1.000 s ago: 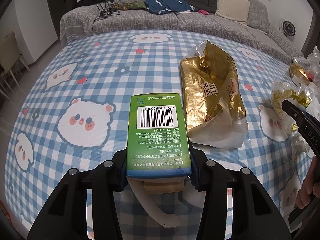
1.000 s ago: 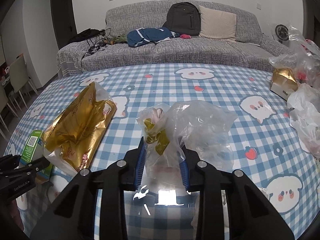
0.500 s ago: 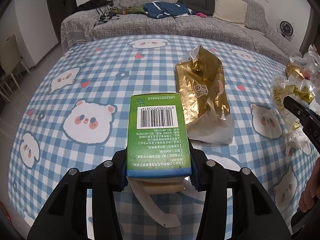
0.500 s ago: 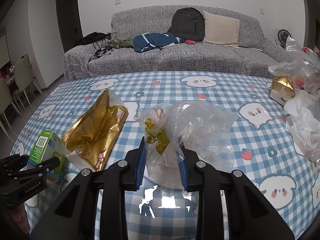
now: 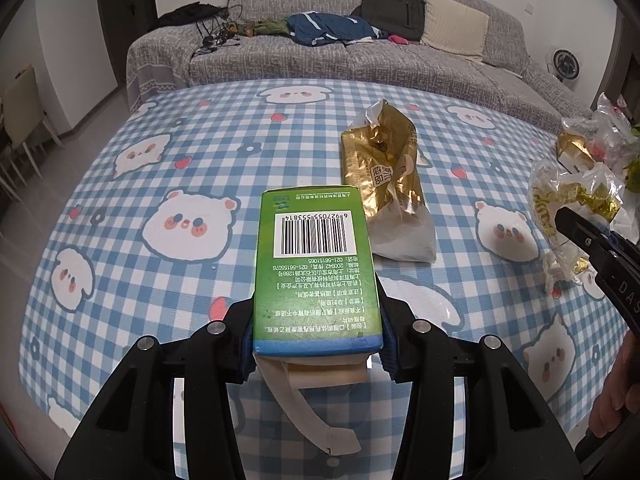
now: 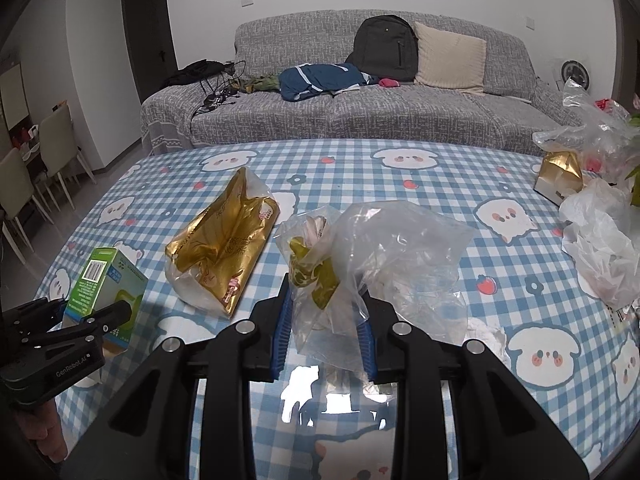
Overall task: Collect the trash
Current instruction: 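Lift the green box and clear plastic bag off the table with both tools, then carry the green box and plastic bag down over the black trash bin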
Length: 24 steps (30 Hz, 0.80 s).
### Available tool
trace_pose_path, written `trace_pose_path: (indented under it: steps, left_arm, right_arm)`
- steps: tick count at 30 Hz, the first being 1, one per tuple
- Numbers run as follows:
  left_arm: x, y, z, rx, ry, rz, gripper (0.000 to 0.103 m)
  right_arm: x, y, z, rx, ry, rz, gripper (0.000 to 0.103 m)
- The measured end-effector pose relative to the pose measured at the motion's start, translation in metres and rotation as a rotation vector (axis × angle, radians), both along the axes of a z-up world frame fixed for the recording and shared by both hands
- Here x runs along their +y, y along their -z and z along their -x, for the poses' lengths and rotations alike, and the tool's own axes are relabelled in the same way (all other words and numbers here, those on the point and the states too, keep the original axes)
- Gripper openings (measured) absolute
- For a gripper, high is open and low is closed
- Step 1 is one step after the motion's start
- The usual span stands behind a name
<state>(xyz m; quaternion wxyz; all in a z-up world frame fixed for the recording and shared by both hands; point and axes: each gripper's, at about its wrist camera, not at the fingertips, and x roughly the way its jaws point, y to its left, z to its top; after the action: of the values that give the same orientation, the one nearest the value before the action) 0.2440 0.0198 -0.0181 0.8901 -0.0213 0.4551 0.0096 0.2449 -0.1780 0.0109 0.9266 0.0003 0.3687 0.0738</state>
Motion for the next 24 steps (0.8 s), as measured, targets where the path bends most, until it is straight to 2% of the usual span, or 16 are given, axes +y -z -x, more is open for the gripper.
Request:
trace_pose_path:
  steps: [24]
  left_arm:
    - [-0.019,-0.003,0.088,-0.005,0.035,0.016,0.046]
  right_arm:
    - [0.000,-0.003,0.105,-0.001,-0.024,0.048,0.027]
